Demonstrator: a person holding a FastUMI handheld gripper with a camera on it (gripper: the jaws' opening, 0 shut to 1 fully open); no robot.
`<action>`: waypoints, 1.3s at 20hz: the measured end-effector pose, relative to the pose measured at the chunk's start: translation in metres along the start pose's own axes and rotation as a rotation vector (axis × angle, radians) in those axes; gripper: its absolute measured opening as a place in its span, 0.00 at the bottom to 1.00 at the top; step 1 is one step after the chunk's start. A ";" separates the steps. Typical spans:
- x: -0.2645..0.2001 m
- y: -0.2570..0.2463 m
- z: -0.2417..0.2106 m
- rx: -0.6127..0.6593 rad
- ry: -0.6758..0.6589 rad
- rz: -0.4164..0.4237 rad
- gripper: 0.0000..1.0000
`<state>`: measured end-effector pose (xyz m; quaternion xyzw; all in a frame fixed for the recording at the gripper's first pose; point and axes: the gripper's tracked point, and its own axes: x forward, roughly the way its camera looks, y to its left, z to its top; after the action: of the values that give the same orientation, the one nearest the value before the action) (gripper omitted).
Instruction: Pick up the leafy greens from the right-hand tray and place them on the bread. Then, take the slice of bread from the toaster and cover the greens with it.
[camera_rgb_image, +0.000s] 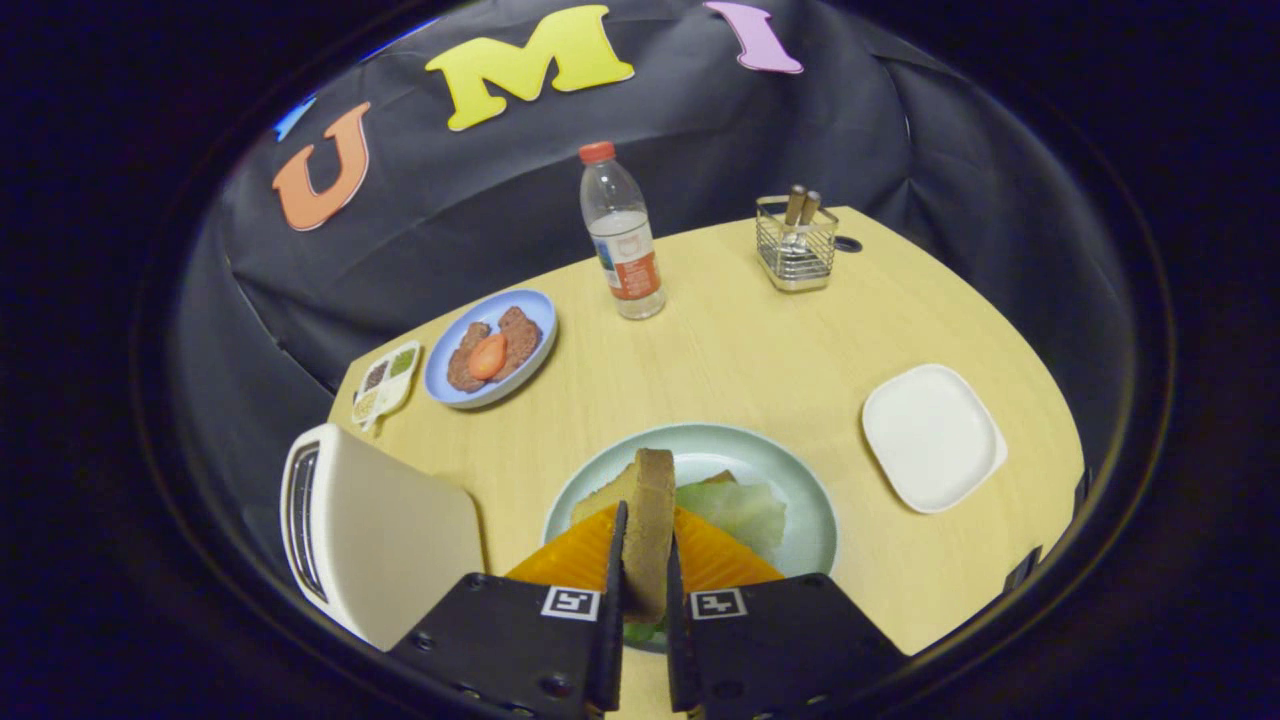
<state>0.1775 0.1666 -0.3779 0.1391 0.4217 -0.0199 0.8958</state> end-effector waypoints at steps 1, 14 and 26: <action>0.004 -0.007 -0.003 -0.001 0.009 0.000 0.18; 0.017 -0.043 -0.012 -0.033 0.047 -0.024 0.68; -0.166 -0.031 0.061 -0.200 -0.348 0.086 0.97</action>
<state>0.1115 0.1070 -0.2222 0.0615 0.2542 0.0368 0.9645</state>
